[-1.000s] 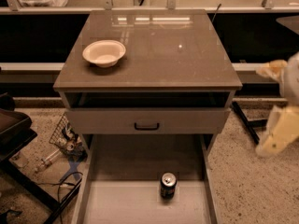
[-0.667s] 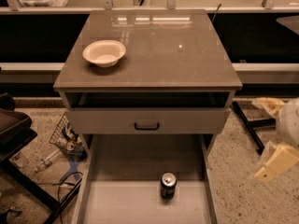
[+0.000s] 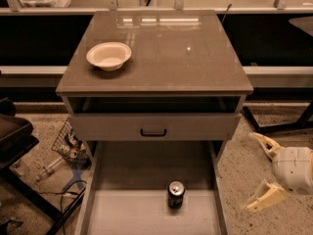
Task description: Pick pepsi can from middle drawer and place on counter
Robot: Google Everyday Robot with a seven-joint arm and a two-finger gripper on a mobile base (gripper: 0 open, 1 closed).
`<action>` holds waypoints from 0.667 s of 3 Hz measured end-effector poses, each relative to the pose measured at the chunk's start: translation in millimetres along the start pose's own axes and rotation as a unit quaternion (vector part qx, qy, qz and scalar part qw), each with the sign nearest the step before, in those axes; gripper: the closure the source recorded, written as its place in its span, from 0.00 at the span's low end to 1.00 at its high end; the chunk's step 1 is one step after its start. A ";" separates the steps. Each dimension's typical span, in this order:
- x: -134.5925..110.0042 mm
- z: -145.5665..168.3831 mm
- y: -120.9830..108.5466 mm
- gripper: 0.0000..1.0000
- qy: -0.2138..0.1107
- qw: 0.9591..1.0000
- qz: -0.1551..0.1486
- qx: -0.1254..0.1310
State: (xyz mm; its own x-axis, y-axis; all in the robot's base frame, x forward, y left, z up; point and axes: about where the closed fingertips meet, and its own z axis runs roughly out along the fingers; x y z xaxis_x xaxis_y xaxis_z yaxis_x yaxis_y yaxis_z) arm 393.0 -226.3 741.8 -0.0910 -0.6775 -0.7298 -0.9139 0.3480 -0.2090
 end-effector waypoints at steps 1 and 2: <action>-0.6 -0.1 0.0 0.00 0.000 1.000 0.002 0.000; 8.4 23.2 5.2 0.00 -0.014 1.000 0.011 -0.010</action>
Offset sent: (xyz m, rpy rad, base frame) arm 0.0104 0.0275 -0.0656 0.1072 0.0472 0.0146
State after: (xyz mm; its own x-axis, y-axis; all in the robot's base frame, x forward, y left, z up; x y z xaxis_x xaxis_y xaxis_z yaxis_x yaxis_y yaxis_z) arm 396.7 -215.2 719.5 -0.1001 -0.6507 -0.7527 -0.9196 0.3493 -0.1796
